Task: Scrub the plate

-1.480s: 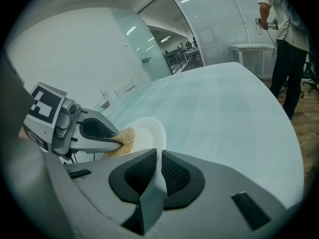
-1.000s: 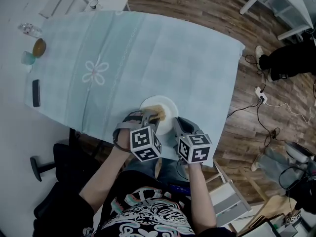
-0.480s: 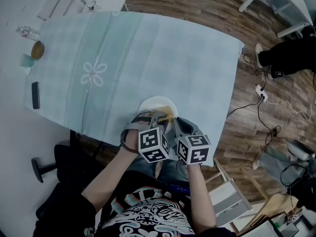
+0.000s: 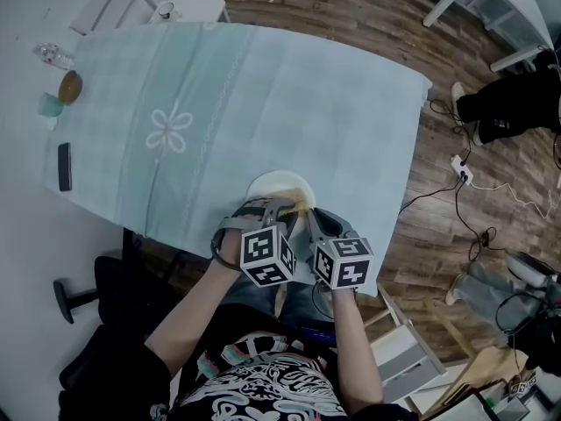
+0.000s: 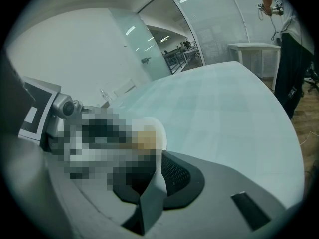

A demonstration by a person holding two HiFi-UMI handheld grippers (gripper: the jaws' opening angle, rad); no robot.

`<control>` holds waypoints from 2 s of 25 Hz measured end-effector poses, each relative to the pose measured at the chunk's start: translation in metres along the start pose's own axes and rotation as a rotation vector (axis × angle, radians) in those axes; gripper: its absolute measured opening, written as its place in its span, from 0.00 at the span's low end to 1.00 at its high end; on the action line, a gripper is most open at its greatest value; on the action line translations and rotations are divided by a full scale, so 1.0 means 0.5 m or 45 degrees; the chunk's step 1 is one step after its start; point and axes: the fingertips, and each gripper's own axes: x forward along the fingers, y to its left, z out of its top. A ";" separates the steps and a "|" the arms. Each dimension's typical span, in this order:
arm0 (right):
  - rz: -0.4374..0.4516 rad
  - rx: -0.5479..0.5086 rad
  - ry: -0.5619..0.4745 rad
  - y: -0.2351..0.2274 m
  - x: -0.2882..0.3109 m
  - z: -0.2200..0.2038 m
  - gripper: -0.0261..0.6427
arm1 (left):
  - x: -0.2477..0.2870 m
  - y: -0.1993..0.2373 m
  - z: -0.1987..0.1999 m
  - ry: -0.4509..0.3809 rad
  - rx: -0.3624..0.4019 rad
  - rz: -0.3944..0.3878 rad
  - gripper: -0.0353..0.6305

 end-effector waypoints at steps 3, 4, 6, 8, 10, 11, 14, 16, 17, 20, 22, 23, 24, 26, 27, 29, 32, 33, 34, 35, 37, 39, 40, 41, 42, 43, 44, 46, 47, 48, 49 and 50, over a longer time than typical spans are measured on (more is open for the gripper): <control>-0.006 -0.009 -0.005 0.001 0.000 0.001 0.07 | -0.009 0.009 -0.015 0.007 0.033 0.048 0.15; -0.006 -0.009 -0.005 0.000 0.001 0.001 0.07 | -0.012 0.013 -0.024 0.014 0.035 0.063 0.15; -0.004 -0.008 -0.004 -0.001 0.001 0.001 0.07 | -0.020 0.027 -0.045 0.031 0.024 0.090 0.15; -0.003 -0.007 -0.003 -0.001 0.002 0.000 0.07 | -0.030 0.045 -0.071 0.050 0.003 0.121 0.15; -0.003 -0.006 -0.002 -0.001 0.004 -0.002 0.07 | -0.043 0.064 -0.097 0.064 -0.027 0.157 0.15; -0.003 -0.005 -0.001 -0.001 0.003 -0.003 0.07 | -0.051 0.073 -0.108 0.065 -0.046 0.175 0.15; -0.003 -0.001 -0.006 -0.003 0.003 -0.002 0.07 | -0.076 0.101 -0.133 0.055 -0.115 0.238 0.15; -0.010 -0.001 -0.015 -0.005 0.003 -0.002 0.07 | -0.091 0.117 -0.153 0.050 -0.171 0.276 0.15; -0.014 -0.005 -0.024 -0.005 0.002 -0.001 0.07 | -0.097 0.123 -0.164 0.048 -0.203 0.287 0.15; -0.036 -0.030 -0.079 -0.002 -0.006 0.008 0.05 | -0.112 0.135 -0.198 0.048 -0.296 0.312 0.16; -0.044 -0.062 -0.125 0.005 -0.011 0.026 0.05 | -0.124 0.148 -0.213 0.032 -0.360 0.338 0.16; -0.042 -0.082 -0.148 0.011 -0.014 0.037 0.05 | -0.130 0.154 -0.219 0.016 -0.398 0.351 0.17; -0.042 -0.103 -0.169 0.016 -0.016 0.048 0.05 | -0.136 0.159 -0.223 -0.004 -0.437 0.362 0.18; -0.052 -0.154 -0.209 0.024 -0.022 0.071 0.05 | -0.145 0.168 -0.227 -0.048 -0.510 0.374 0.22; -0.062 -0.184 -0.232 0.028 -0.026 0.082 0.05 | -0.149 0.171 -0.229 -0.068 -0.544 0.372 0.24; -0.086 -0.260 -0.293 0.036 -0.040 0.107 0.05 | -0.154 0.173 -0.228 -0.111 -0.615 0.360 0.30; -0.124 -0.387 -0.388 0.054 -0.064 0.140 0.05 | -0.162 0.177 -0.224 -0.188 -0.706 0.347 0.36; -0.127 -0.420 -0.415 0.062 -0.071 0.148 0.05 | -0.166 0.181 -0.224 -0.210 -0.731 0.353 0.37; -0.122 -0.441 -0.441 0.069 -0.078 0.156 0.05 | -0.172 0.187 -0.225 -0.232 -0.754 0.370 0.37; -0.113 -0.452 -0.467 0.075 -0.086 0.162 0.05 | -0.181 0.196 -0.224 -0.256 -0.774 0.401 0.38; -0.110 -0.455 -0.518 0.078 -0.107 0.177 0.05 | -0.205 0.220 -0.217 -0.312 -0.802 0.487 0.45; -0.129 -0.449 -0.563 0.072 -0.130 0.191 0.05 | -0.232 0.240 -0.208 -0.371 -0.828 0.556 0.45; -0.138 -0.445 -0.583 0.069 -0.141 0.198 0.05 | -0.247 0.249 -0.203 -0.405 -0.850 0.581 0.45; -0.145 -0.445 -0.602 0.068 -0.150 0.204 0.05 | -0.261 0.255 -0.198 -0.444 -0.876 0.603 0.43; -0.151 -0.451 -0.621 0.069 -0.157 0.209 0.05 | -0.274 0.261 -0.193 -0.486 -0.902 0.624 0.38; -0.155 -0.463 -0.639 0.071 -0.164 0.214 0.05 | -0.288 0.267 -0.188 -0.526 -0.925 0.648 0.35; -0.159 -0.479 -0.656 0.075 -0.169 0.219 0.05 | -0.300 0.272 -0.182 -0.562 -0.940 0.673 0.30; -0.171 -0.519 -0.687 0.084 -0.177 0.230 0.05 | -0.322 0.277 -0.167 -0.634 -0.947 0.710 0.14; -0.179 -0.540 -0.698 0.087 -0.182 0.235 0.05 | -0.332 0.276 -0.156 -0.677 -0.940 0.711 0.09; -0.185 -0.560 -0.708 0.091 -0.188 0.240 0.05 | -0.342 0.272 -0.141 -0.722 -0.928 0.704 0.09; -0.189 -0.573 -0.719 0.094 -0.196 0.246 0.05 | -0.352 0.266 -0.124 -0.762 -0.908 0.697 0.09; -0.191 -0.579 -0.733 0.096 -0.205 0.252 0.05 | -0.360 0.260 -0.106 -0.791 -0.879 0.692 0.09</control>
